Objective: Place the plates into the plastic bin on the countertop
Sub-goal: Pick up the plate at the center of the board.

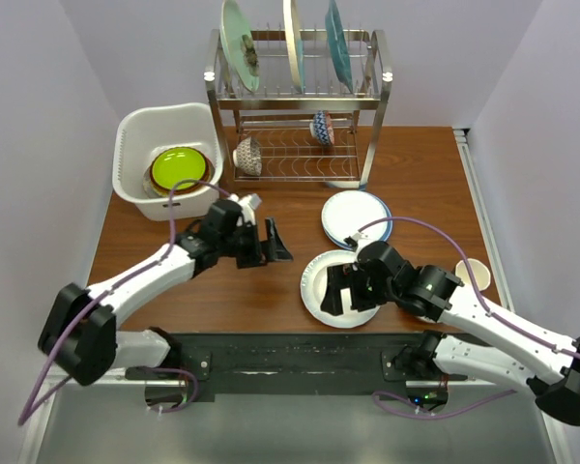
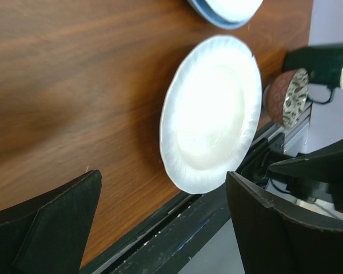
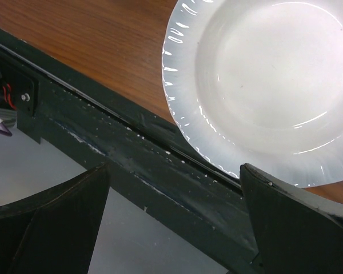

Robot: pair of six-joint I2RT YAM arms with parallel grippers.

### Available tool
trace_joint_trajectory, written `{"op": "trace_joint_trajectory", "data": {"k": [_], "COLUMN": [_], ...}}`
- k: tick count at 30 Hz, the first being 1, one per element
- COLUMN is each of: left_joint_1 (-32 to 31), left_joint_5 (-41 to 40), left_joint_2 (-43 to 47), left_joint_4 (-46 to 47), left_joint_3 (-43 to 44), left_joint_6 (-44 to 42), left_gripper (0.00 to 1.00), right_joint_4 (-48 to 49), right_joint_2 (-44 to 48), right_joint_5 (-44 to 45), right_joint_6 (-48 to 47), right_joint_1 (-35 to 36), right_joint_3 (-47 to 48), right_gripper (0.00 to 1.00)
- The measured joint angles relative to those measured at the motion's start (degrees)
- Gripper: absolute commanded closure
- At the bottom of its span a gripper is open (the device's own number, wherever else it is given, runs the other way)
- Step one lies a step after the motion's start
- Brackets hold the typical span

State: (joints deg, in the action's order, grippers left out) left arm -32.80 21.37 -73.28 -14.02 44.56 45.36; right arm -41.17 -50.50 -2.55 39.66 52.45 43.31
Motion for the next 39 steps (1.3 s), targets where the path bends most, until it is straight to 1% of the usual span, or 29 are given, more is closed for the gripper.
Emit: {"op": "trace_joint_trajectory", "data": {"k": [5,9,17,23,26,27,29,30,32,33,34,37,39], "left_joint_1": [-7.0,-10.4,-13.1,-14.7,-15.4,-15.5,-15.7,-15.7,-15.6,-15.6,-15.6,-15.4,-15.6], "left_joint_5": [-1.1,-1.2,-1.2,-1.2,-1.1,-1.1,-1.1,-1.2,-1.5,-1.5,-1.0,2.1,2.7], "left_joint_2": [-8.3,-13.1,-17.4,-19.8,-21.1,-21.5,-22.2,-22.5,-23.1,-23.2,-23.4,-22.8,-22.3], "left_joint_4": [3.9,6.8,11.5,14.8,16.1,16.5,16.9,16.9,16.9,16.9,17.4,21.7,23.1], "left_joint_3": [0.0,0.0,1.1,1.6,1.6,1.6,1.6,1.6,1.6,1.5,1.5,2.3,3.0], "left_joint_6": [2.1,3.8,6.1,7.6,8.1,8.2,8.6,8.8,9.1,9.4,10.0,11.6,11.5], "left_gripper": [0.11,0.13,0.19,0.27,0.35,0.45,0.56,0.68,0.82,0.96,1.0,1.0,1.0], "right_joint_4": [-1.8,-2.8,-4.2,-4.3,-4.5,-4.5,-4.7,-4.7,-4.7,-4.7,-4.7,-4.7,-4.7], "right_joint_2": [1.1,2.4,3.3,3.4,3.8,3.9,4.1,4.2,4.2,4.2,4.2,4.2,4.2], "right_joint_5": [0.1,0.3,0.5,0.5,0.5,0.5,0.5,0.5,0.5,0.5,0.5,0.5,0.5], "right_joint_6": [0.2,0.2,0.3,0.2,0.2,0.2,0.2,0.2,0.2,0.3,0.2,0.3,0.3], "right_joint_1": [0.0,0.0,0.0,0.0,0.0,0.0,0.0,0.0,0.0,0.0,0.0,0.0,0.0], "right_joint_3": [0.8,1.6,1.8,1.8,1.8,1.8,1.8,1.8,1.8,1.8,1.8,1.8,1.8], "right_gripper": [0.01,0.01,0.01,0.01,0.01,0.01,0.01,0.01,0.01,0.01,0.01,0.01,0.01]}}
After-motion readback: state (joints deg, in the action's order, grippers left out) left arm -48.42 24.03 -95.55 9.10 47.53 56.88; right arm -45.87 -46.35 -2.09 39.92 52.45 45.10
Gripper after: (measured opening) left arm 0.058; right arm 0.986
